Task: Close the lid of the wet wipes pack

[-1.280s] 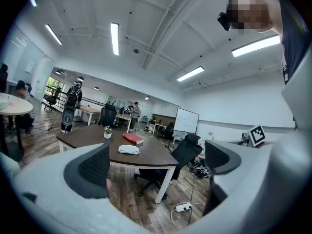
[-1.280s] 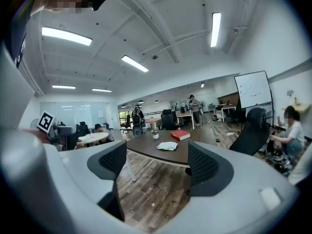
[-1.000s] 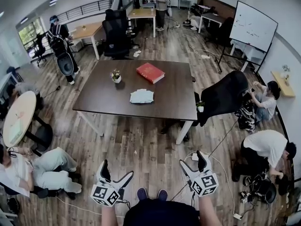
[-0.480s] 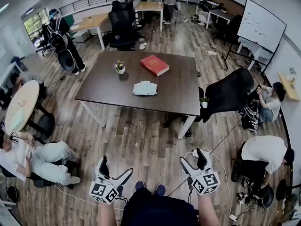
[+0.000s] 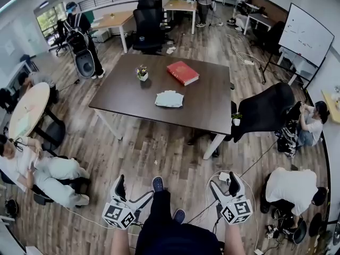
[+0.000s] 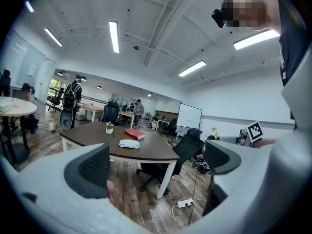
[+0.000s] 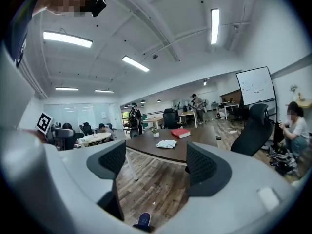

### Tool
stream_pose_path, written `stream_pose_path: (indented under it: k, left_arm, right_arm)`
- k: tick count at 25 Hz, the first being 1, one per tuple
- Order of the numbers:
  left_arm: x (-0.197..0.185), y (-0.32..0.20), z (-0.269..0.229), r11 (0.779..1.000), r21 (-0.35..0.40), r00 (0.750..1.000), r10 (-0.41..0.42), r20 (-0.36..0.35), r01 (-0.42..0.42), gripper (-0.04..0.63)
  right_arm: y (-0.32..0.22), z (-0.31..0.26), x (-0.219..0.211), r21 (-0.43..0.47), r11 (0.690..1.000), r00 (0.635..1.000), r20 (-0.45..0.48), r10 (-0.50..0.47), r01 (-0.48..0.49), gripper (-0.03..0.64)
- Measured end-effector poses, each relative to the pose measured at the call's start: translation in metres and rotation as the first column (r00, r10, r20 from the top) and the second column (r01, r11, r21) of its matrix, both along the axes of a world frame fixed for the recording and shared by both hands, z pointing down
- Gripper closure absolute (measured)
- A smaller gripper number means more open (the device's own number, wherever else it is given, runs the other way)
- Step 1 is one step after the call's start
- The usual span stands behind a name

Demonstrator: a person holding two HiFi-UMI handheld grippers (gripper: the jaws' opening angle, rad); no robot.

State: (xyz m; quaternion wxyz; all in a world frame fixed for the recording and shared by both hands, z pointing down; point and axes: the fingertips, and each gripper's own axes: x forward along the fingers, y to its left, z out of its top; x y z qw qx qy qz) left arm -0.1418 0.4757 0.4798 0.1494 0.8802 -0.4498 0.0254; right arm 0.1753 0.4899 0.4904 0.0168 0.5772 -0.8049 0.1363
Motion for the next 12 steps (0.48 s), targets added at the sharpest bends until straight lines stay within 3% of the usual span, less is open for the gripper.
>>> stream_pose_path:
  k: [12]
  left_arm:
    - [0.010,-0.081,0.002,0.999,0.010,0.999,0.040,0.001,-0.040,-0.002]
  right_arm:
    - [-0.074,0.000,0.005,-0.001,1.000,1.000,-0.012,0.009,-0.009,0.219]
